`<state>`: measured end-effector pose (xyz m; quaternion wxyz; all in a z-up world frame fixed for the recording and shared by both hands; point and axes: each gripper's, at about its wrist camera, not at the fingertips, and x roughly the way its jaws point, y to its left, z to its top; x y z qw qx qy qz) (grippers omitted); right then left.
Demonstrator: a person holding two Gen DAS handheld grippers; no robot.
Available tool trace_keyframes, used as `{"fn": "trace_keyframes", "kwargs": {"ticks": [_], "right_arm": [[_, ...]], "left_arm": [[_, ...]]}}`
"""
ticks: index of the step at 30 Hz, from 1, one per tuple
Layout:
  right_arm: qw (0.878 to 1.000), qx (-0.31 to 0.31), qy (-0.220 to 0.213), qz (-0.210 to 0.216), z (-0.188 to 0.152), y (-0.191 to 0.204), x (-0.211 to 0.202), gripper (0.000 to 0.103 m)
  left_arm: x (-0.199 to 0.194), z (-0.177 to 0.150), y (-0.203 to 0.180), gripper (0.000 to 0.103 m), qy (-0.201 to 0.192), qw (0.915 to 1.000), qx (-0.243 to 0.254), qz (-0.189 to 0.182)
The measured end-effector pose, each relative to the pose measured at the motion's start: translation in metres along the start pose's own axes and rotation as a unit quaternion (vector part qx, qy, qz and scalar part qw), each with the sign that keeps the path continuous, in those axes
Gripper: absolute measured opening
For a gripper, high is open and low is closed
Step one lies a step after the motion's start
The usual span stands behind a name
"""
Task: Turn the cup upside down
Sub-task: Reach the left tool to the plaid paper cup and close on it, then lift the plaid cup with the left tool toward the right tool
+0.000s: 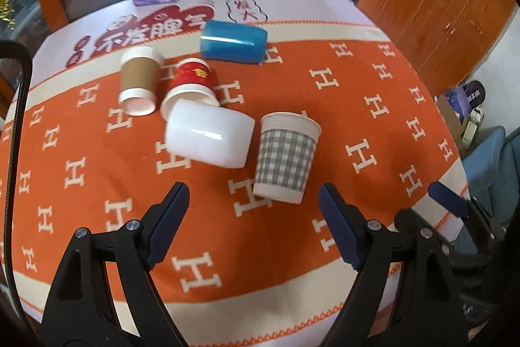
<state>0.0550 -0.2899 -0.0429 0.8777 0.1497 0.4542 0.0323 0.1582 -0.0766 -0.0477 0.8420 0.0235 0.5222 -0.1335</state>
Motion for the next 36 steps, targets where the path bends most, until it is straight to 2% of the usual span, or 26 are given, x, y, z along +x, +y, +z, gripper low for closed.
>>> {"fn": "trace_keyframes", "kwargs": {"ticks": [9, 17, 19, 21, 25, 31, 36], "right_arm": [[0.999, 0.026, 0.022, -0.006, -0.004, -0.027, 0.03, 0.089], [0.999, 0.036, 0.033, -0.006, -0.008, -0.037, 0.038, 0.089], [0.999, 0.038, 0.035, -0.004, -0.009, -0.038, 0.04, 0.089], [0.999, 0.04, 0.036, -0.004, -0.01, -0.04, 0.041, 0.089], [0.998, 0.044, 0.04, -0.003, -0.012, -0.041, 0.041, 0.089], [0.998, 0.048, 0.04, -0.004, -0.014, -0.043, 0.039, 0.089], [0.998, 0.047, 0.038, -0.001, -0.016, -0.041, 0.036, 0.089]], "left_arm": [[0.062, 0.024, -0.025, 0.08, 0.035, 0.9988, 0.031, 0.011], [0.086, 0.023, -0.037, 0.08, 0.047, 0.9975, 0.048, 0.021], [0.092, 0.022, -0.038, 0.076, 0.053, 0.9972, 0.049, 0.02], [0.099, 0.021, -0.039, 0.066, 0.063, 0.9967, 0.049, 0.017], [0.109, 0.018, -0.037, 0.06, 0.077, 0.9962, 0.04, 0.008], [0.103, 0.012, -0.034, 0.058, 0.066, 0.9971, 0.038, -0.003], [0.072, -0.004, -0.033, 0.058, 0.051, 0.9958, 0.076, -0.001]]}}
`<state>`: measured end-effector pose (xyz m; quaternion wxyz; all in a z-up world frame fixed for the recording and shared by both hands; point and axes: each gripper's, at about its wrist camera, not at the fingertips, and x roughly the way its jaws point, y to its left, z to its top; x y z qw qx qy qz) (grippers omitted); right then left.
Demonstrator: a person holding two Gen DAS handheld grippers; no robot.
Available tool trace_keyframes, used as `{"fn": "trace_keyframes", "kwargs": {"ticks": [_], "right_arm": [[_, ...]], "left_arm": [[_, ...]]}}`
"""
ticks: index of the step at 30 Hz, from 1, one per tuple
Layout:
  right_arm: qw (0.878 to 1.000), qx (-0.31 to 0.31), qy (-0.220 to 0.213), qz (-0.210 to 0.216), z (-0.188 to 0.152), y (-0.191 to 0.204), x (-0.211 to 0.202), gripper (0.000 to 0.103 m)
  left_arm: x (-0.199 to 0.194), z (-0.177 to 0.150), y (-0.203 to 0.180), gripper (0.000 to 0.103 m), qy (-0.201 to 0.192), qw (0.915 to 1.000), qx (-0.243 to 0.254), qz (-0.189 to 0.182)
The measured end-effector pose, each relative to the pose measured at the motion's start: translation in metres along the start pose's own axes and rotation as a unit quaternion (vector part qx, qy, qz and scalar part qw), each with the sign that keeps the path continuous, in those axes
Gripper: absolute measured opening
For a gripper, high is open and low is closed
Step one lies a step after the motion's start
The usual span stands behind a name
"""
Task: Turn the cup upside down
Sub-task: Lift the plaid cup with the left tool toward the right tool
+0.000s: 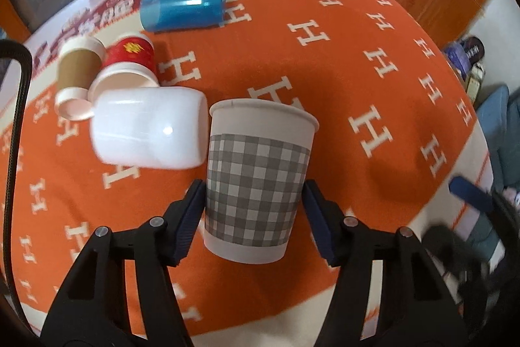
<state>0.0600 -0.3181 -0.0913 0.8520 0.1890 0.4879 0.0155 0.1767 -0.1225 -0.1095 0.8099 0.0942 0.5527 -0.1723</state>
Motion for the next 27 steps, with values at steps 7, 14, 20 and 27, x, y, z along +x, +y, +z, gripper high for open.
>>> {"fn": "trace_keyframes", "kwargs": {"ticks": [7, 14, 20, 27], "right_arm": [[1.0, -0.015, 0.003, 0.011, -0.007, 0.014, -0.005, 0.089], [0.999, -0.036, 0.018, 0.024, -0.019, 0.036, -0.004, 0.089], [0.998, -0.056, 0.032, 0.025, -0.032, 0.053, 0.0, 0.089], [0.995, -0.066, 0.071, 0.015, -0.052, 0.061, 0.019, 0.089]], "left_arm": [[-0.057, -0.041, 0.013, 0.058, -0.024, 0.9974, 0.064, 0.023], [-0.08, -0.105, 0.018, 0.058, -0.036, 0.9799, 0.194, 0.031], [-0.074, -0.142, 0.016, 0.058, -0.029, 0.9542, 0.297, -0.017], [-0.051, -0.15, 0.018, 0.059, 0.002, 0.9411, 0.337, -0.028]]}}
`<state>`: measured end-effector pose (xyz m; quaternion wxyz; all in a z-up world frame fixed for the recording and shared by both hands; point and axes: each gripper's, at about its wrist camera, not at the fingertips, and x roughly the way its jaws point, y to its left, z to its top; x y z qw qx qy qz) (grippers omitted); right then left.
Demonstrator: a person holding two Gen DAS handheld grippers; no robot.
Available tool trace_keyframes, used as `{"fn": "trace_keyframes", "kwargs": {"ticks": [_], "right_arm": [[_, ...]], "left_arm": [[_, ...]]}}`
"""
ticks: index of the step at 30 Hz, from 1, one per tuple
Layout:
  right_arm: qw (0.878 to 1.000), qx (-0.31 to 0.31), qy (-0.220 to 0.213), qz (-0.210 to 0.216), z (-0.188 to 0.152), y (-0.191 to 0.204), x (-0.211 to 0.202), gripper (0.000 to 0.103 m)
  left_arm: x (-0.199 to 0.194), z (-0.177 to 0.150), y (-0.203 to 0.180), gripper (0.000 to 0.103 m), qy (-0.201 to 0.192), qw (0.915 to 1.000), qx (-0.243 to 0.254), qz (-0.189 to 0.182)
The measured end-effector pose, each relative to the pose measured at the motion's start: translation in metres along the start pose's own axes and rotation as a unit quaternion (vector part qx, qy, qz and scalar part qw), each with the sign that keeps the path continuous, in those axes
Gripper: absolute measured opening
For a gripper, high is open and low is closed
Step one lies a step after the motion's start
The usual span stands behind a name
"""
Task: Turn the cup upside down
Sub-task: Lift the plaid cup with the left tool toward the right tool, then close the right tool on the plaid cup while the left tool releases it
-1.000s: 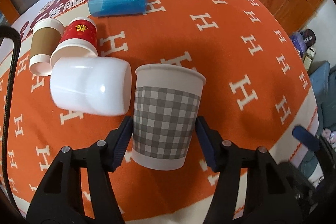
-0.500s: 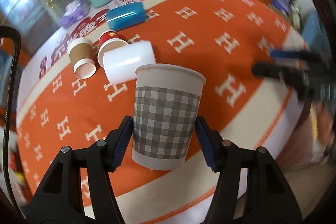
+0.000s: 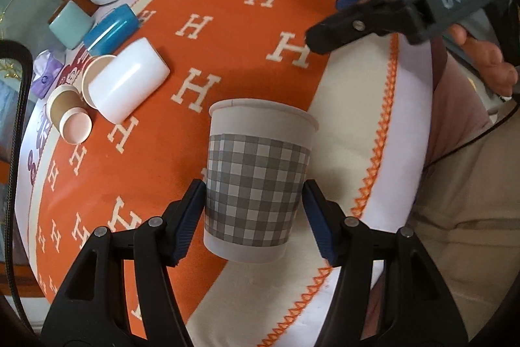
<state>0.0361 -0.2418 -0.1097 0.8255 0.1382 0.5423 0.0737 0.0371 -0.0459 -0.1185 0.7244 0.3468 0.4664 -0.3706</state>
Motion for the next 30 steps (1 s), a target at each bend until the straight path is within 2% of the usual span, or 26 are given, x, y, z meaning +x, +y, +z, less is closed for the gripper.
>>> {"fn": "trace_keyframes", "kwargs": {"ticks": [5, 10, 11, 12, 14, 18, 22, 26, 28, 30], "right_arm": [[1.0, -0.009, 0.021, -0.007, -0.008, 0.003, 0.013, 0.089], [0.999, -0.021, 0.029, -0.011, -0.011, 0.006, 0.016, 0.089], [0.999, -0.024, 0.029, -0.012, -0.011, 0.007, 0.015, 0.089], [0.999, -0.027, 0.028, -0.012, -0.011, 0.008, 0.015, 0.089], [0.999, -0.035, 0.028, -0.013, -0.011, 0.011, 0.013, 0.089], [0.998, -0.057, 0.028, -0.013, -0.011, 0.019, 0.009, 0.089], [0.995, -0.1, 0.016, -0.017, -0.011, 0.034, 0.002, 0.089], [0.984, -0.177, -0.002, -0.032, -0.009, 0.059, -0.006, 0.089], [0.976, -0.214, -0.007, -0.035, -0.009, 0.073, -0.009, 0.089], [0.966, -0.254, -0.01, -0.038, -0.009, 0.089, -0.011, 0.089]], "left_arm": [[0.011, 0.001, 0.007, 0.06, 0.004, 0.9999, 0.003, -0.01], [0.012, 0.001, 0.018, 0.06, 0.015, 0.9993, -0.02, -0.027], [0.013, 0.001, 0.02, 0.063, 0.02, 0.9991, -0.025, -0.03], [0.013, 0.001, 0.022, 0.072, 0.021, 0.9989, -0.029, -0.029], [0.01, -0.001, 0.023, 0.083, 0.018, 0.9988, -0.034, -0.03], [-0.002, -0.003, 0.023, 0.083, 0.001, 0.9982, -0.044, -0.039], [-0.019, -0.01, 0.026, 0.083, -0.011, 0.9967, -0.075, -0.029], [-0.036, -0.022, 0.032, 0.083, -0.025, 0.9902, -0.137, 0.006], [-0.044, -0.03, 0.037, 0.083, -0.034, 0.9827, -0.181, 0.022], [-0.05, -0.041, 0.043, 0.083, -0.032, 0.9703, -0.237, 0.036]]}}
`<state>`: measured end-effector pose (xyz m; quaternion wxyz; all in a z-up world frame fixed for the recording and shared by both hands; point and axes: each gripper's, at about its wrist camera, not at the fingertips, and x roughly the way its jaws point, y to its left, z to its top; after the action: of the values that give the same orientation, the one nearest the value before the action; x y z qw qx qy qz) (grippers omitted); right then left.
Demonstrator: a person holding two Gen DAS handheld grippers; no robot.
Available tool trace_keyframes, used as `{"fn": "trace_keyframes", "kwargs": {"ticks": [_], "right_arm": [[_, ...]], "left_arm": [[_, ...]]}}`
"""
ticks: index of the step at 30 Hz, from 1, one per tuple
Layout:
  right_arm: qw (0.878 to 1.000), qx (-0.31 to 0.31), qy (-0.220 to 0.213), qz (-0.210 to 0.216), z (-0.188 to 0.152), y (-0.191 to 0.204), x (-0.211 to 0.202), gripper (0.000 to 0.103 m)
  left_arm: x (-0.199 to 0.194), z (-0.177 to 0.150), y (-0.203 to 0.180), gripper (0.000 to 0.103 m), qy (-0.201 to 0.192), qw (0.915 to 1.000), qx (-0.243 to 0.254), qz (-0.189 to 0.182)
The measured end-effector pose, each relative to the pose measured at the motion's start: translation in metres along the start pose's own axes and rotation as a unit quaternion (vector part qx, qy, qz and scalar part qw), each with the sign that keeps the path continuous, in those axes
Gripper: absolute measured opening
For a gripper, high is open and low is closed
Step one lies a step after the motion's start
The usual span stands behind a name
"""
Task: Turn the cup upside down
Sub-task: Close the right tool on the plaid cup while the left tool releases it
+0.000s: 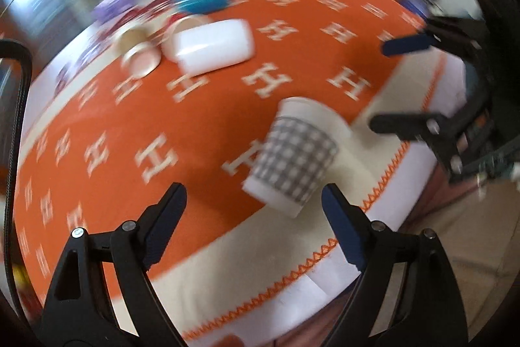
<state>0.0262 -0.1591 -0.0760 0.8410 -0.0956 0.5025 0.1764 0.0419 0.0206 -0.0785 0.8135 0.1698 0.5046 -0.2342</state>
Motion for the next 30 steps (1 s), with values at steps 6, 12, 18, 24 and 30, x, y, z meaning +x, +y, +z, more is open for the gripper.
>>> {"fn": "trace_keyframes", "kwargs": {"ticks": [6, 12, 18, 24, 30], "right_arm": [[0.992, -0.124, 0.001, -0.004, 0.022, 0.043, -0.004, 0.089], [0.973, -0.232, 0.012, -0.012, 0.036, 0.083, 0.002, 0.089], [0.946, -0.32, 0.031, -0.034, 0.038, 0.11, 0.021, 0.089], [0.904, -0.418, 0.057, -0.063, 0.025, 0.139, 0.043, 0.089], [0.846, -0.516, 0.081, -0.113, 0.001, 0.163, 0.07, 0.089]], "left_arm": [[-0.012, -0.033, 0.023, 0.083, -0.005, 0.9935, -0.112, 0.019], [-0.015, -0.061, 0.046, 0.083, -0.01, 0.9751, -0.219, 0.031], [-0.002, -0.081, 0.064, 0.083, -0.002, 0.9548, -0.294, 0.044], [0.005, -0.092, 0.07, 0.083, -0.003, 0.9484, -0.311, 0.062], [0.011, -0.103, 0.077, 0.083, 0.001, 0.9444, -0.323, 0.064]]}}
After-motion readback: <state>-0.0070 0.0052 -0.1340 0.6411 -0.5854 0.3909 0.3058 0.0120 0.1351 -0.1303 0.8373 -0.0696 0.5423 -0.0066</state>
